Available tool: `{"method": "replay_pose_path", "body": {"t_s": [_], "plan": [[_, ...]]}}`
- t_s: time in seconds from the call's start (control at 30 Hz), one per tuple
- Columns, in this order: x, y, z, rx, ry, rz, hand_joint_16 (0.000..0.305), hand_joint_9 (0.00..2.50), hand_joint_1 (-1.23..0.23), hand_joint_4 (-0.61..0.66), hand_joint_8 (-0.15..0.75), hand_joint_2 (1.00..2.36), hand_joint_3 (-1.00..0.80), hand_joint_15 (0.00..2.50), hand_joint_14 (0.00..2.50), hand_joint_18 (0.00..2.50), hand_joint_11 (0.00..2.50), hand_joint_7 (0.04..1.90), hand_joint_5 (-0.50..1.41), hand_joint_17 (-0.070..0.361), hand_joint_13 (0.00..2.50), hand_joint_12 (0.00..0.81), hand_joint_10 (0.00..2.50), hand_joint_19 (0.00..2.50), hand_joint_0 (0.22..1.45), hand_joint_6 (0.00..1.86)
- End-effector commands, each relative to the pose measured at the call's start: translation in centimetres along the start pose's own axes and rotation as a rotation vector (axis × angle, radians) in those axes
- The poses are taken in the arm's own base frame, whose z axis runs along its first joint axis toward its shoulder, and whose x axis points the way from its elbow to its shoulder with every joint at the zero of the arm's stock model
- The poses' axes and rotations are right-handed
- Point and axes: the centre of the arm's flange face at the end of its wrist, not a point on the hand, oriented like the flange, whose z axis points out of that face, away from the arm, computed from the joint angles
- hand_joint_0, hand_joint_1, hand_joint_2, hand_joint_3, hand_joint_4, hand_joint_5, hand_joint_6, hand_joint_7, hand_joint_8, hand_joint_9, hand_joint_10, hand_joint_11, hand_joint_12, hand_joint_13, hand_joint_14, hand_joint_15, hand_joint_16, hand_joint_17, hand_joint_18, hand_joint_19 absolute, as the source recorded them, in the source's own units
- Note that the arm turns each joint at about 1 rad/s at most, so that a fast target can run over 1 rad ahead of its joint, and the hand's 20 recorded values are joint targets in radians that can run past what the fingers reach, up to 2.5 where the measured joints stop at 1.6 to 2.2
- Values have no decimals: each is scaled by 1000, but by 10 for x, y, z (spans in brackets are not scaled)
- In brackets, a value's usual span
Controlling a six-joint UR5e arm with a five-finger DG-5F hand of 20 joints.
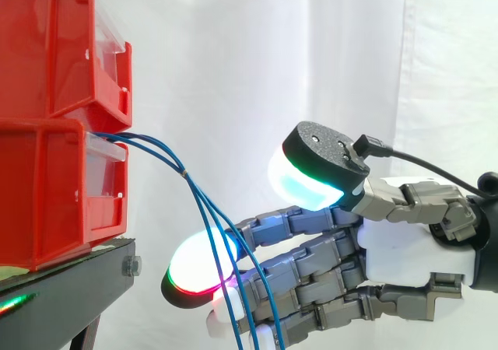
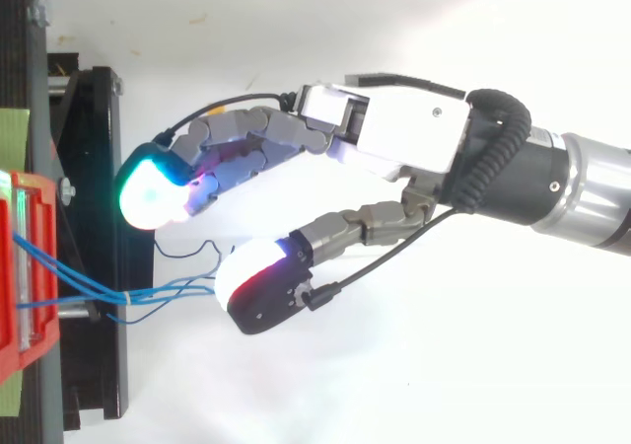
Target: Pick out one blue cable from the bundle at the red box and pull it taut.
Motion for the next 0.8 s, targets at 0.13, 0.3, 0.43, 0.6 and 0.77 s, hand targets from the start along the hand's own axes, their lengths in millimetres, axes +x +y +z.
{"method": "replay_pose_path", "body": {"t_s": [0.13, 0.3, 0.43, 0.6, 0.77], "plan": [[11, -15, 11, -5, 10, 10, 46, 772, -643, 198, 280, 1000, -500, 240, 10, 471, 341, 741, -160, 104, 546, 309, 15, 518, 494, 502], [14, -7, 15, -23, 10, 18, 46, 778, -646, 197, 280, 1000, -500, 251, 10, 477, 351, 760, -157, 104, 558, 309, 16, 534, 499, 502], [16, -5, 17, -32, 27, 27, 46, 780, -650, 193, 278, 1000, -500, 256, 10, 484, 358, 762, -156, 103, 563, 308, 15, 544, 503, 502], [27, -19, 19, -24, 54, 53, 46, 790, -651, 193, 281, 1000, -500, 267, 11, 491, 368, 769, -155, 103, 575, 309, 17, 554, 507, 502], [32, -17, 21, -32, 64, 82, 45, 795, -658, 190, 276, 1000, -500, 275, 11, 499, 375, 812, -148, 101, 581, 304, 15, 564, 525, 503]]}}
